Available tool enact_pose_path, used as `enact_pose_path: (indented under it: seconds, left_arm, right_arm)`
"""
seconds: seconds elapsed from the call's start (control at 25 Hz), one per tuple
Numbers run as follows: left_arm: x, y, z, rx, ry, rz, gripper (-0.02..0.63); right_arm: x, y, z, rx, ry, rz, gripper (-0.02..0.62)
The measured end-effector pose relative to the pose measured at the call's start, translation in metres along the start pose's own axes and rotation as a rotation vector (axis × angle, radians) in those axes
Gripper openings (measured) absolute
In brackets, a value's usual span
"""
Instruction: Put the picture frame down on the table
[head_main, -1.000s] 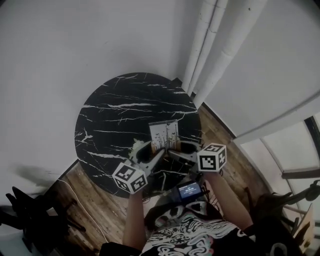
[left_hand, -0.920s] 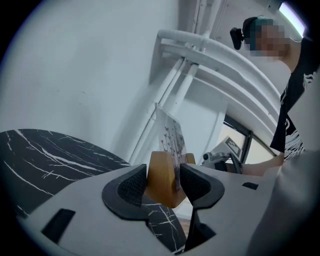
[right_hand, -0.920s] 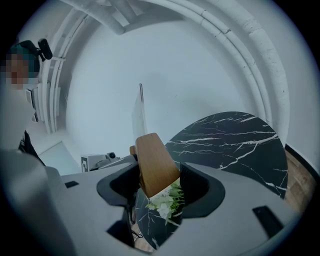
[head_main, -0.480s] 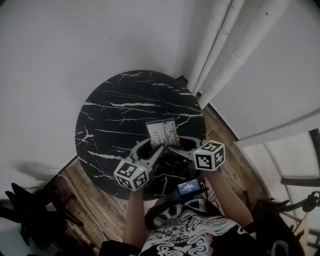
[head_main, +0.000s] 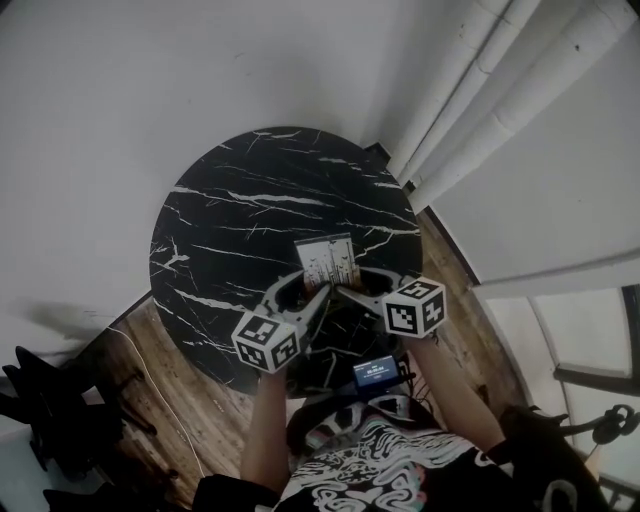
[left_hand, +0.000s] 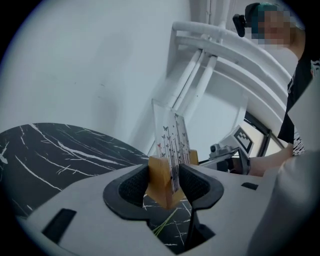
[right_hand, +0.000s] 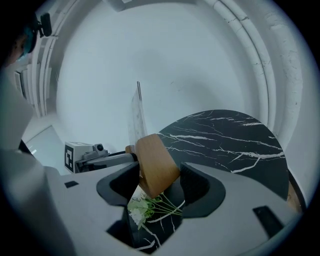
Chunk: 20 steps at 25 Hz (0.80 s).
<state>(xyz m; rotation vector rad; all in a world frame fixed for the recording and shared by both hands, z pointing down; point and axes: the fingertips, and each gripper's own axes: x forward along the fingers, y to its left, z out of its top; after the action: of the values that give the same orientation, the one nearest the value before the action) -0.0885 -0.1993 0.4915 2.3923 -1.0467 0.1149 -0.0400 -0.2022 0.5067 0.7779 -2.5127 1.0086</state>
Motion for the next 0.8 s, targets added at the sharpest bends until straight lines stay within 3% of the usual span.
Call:
enact_pose_path:
  seconds: [0.24,0.8]
  left_arm:
    - [0.005,0.015,-0.004,-0.023,-0.005,0.038,0.181]
    - [0.023,0.031,-0.033,0.016,0.1,0.072,0.182]
  right_arm:
    - [0.012,-0.013,0.001,-0.014,0.011,-0.037,0.227]
    - [0.029,-0.039,-0.022,-0.048,0.088,-0.056,0.227]
